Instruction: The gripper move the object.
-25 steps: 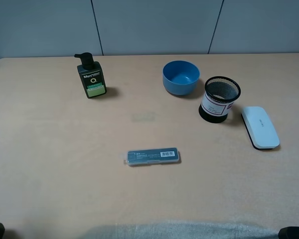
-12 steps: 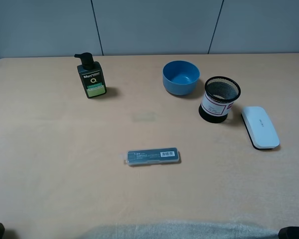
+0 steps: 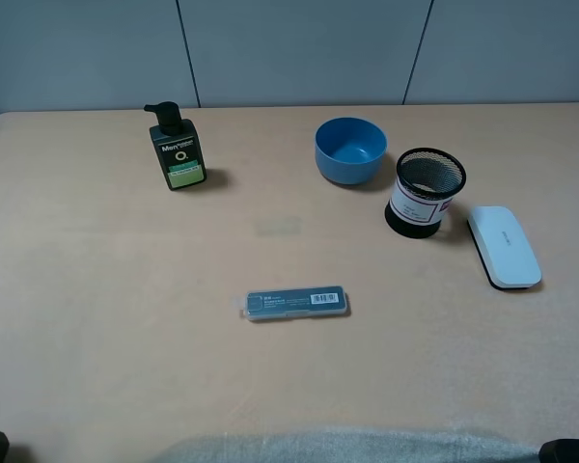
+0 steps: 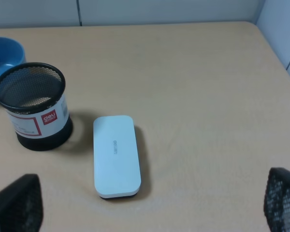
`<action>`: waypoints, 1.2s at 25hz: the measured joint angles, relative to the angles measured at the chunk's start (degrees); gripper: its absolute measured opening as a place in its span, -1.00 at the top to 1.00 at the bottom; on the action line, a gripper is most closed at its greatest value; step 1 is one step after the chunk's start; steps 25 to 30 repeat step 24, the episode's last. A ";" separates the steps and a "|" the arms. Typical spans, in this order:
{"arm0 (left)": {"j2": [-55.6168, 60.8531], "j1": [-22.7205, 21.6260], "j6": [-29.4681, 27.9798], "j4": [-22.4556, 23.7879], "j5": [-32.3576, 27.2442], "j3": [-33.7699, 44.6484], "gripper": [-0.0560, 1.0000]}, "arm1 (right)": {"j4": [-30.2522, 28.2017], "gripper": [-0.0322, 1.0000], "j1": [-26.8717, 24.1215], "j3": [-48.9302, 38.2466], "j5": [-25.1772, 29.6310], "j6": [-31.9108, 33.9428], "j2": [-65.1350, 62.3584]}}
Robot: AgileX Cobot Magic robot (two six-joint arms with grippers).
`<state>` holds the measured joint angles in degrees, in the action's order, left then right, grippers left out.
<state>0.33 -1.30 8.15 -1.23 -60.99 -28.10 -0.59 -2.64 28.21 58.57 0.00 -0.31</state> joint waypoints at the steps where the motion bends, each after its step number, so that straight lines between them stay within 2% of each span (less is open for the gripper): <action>1: 0.00 0.00 0.00 0.00 0.00 0.00 -0.89 | 0.00 -0.41 0.00 0.00 0.00 0.00 0.00; 30: 0.00 -0.01 0.14 0.00 0.00 0.00 -0.89 | 0.00 -0.41 0.00 0.00 0.05 0.00 0.00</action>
